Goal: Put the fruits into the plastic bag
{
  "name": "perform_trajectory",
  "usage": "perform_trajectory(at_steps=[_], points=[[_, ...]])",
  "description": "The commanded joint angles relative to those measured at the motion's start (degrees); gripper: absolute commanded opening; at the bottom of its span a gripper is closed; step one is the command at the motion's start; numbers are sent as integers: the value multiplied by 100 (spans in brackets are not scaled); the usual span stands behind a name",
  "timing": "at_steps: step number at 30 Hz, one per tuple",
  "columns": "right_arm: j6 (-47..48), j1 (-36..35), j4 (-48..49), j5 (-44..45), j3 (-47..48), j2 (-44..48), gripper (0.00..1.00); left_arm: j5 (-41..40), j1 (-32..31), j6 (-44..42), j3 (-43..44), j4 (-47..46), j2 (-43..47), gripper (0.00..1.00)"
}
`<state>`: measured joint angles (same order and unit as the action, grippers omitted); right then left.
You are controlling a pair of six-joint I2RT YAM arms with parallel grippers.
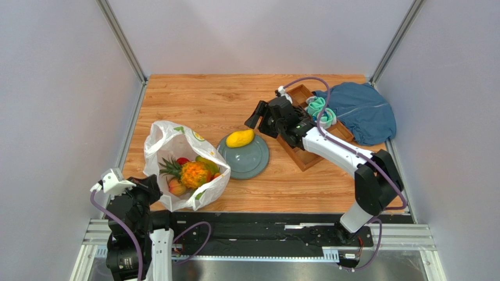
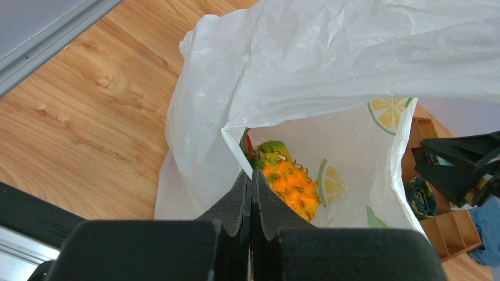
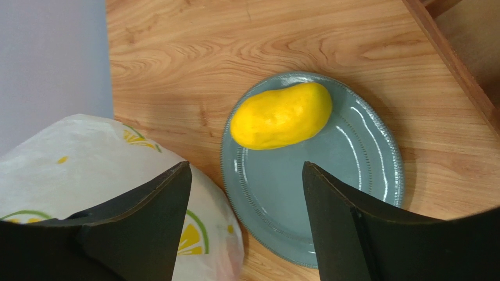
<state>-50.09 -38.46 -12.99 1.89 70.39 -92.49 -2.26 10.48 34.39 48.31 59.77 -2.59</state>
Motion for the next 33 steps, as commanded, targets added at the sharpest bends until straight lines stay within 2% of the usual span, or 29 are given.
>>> perform_trajectory(at_steps=[1,6,12,24,33], points=[[8,136,139,-347,141,-436,75,-73,-11,59,46,-114,-101,0],[-370,225,25,-707,396,-1068,78,-73,-11,59,46,-123,-119,0],[-801,225,-256,-699,774,-1605,79,-73,-11,50,46,-123,-137,0],[-1863,233,-818,-374,1055,-2124,80,-64,-11,33,46,-132,-145,0],[-2295,216,-1214,-198,1398,-2335,80,-20,-11,-3,38,-158,-145,0]])
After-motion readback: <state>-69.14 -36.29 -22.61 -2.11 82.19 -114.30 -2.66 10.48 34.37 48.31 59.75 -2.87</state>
